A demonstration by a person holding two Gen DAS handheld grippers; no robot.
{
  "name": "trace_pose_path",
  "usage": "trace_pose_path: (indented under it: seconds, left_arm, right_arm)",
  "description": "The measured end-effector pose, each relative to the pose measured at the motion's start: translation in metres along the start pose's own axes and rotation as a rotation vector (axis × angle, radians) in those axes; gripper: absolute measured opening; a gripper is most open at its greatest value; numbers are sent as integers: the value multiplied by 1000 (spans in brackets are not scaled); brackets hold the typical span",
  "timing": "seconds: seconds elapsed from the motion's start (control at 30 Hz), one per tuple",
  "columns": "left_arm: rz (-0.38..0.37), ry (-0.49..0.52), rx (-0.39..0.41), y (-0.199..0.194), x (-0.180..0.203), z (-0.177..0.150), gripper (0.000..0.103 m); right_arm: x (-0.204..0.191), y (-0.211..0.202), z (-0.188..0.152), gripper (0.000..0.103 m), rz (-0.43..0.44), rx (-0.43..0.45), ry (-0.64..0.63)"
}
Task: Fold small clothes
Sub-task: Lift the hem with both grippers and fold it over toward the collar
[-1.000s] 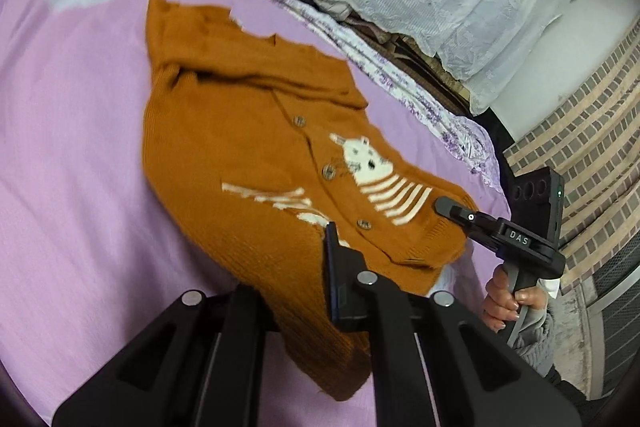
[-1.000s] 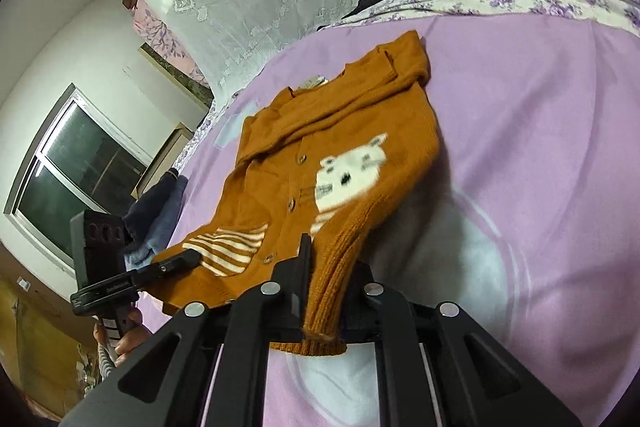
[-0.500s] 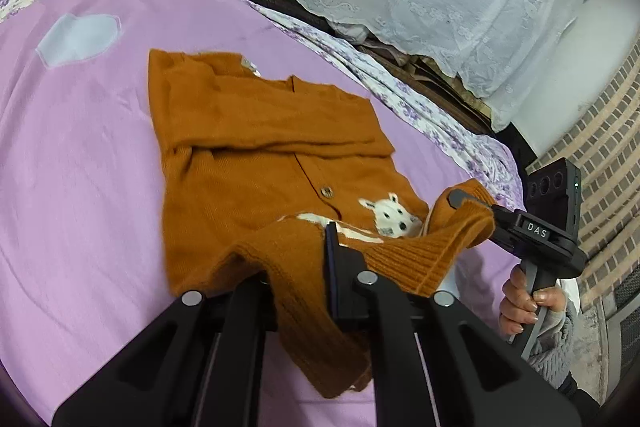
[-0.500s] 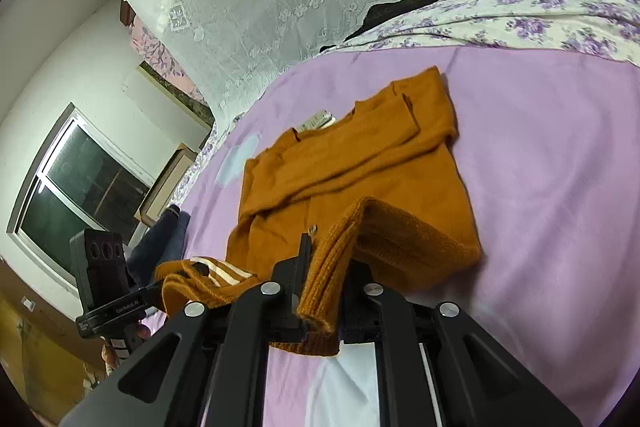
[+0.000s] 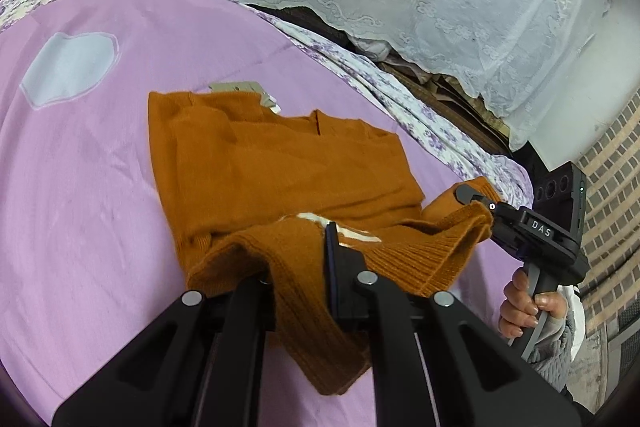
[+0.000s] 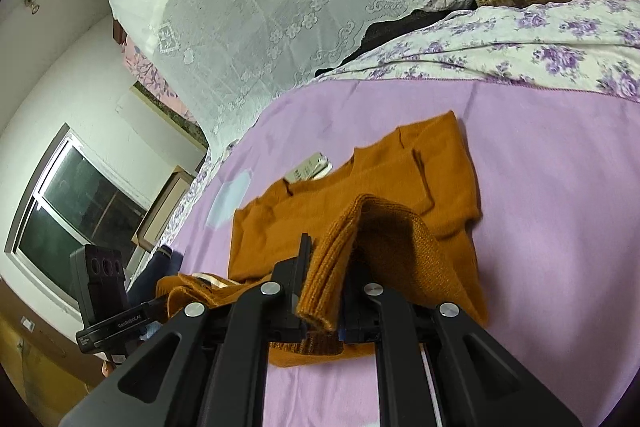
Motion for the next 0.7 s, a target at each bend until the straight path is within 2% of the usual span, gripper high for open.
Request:
trace_pose_path:
  seconds: [0.43, 0.63, 0.7]
  left_arm:
    - [41, -29, 5, 21, -25, 57, 7]
    - [35, -82, -37, 49, -48, 62, 7]
    - [33, -96, -50, 56, -55, 60, 10]
  right_arm:
    - [25, 44, 51, 11, 0, -9, 54]
    - [44, 69, 58, 11, -18, -42, 86]
    - [50, 74, 57, 15, -12, -55, 95]
Point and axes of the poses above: each gripper's, at about its wrist camera, not at the fingertips, and y roughly the way its jaws point, x to its right, z to its top, the point moved 9 cm from there along y, roughly the way its jaws point, and after that the axes turned 12 degrees about -x, right-handed, at the moved point
